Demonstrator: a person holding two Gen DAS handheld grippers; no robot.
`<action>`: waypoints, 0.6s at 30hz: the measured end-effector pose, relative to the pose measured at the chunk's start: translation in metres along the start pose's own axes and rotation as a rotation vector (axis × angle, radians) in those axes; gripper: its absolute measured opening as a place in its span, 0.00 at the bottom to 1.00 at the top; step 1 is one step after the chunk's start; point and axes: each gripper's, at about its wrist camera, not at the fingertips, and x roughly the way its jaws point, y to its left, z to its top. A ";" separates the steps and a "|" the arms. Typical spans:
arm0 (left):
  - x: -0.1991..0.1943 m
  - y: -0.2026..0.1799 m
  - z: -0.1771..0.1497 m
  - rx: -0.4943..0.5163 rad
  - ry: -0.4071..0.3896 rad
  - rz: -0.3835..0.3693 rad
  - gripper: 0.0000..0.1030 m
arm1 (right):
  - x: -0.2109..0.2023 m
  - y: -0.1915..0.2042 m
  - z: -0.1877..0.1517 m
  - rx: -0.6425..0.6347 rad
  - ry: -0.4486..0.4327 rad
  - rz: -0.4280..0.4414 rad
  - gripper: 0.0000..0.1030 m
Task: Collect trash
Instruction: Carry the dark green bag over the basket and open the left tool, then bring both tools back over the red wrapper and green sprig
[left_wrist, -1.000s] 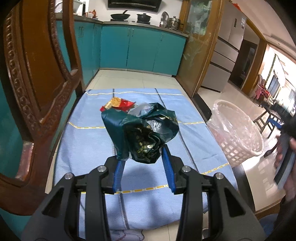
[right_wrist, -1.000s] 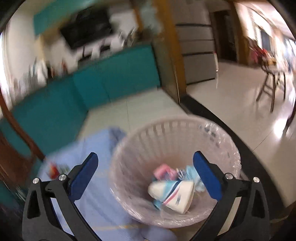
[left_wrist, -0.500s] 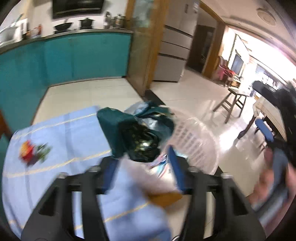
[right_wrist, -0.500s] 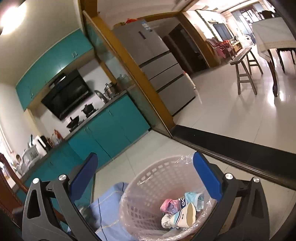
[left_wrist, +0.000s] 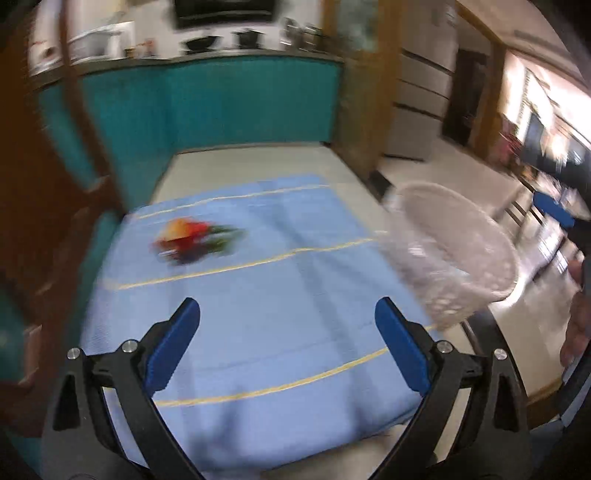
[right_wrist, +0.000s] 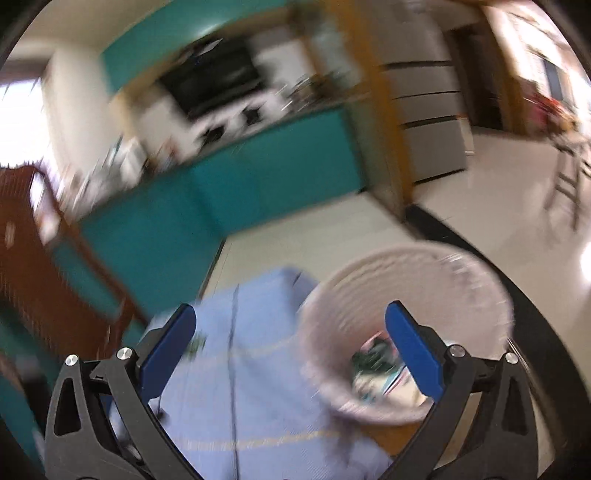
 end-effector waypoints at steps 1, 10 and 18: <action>-0.002 0.016 0.000 -0.018 -0.007 0.020 0.94 | 0.008 0.016 -0.008 -0.051 0.042 0.013 0.97; 0.020 0.073 -0.019 -0.094 0.040 0.079 0.94 | 0.044 0.085 -0.051 -0.262 0.196 0.031 0.97; 0.086 0.064 0.036 0.076 0.038 0.192 0.93 | 0.057 0.071 -0.042 -0.161 0.211 0.033 0.97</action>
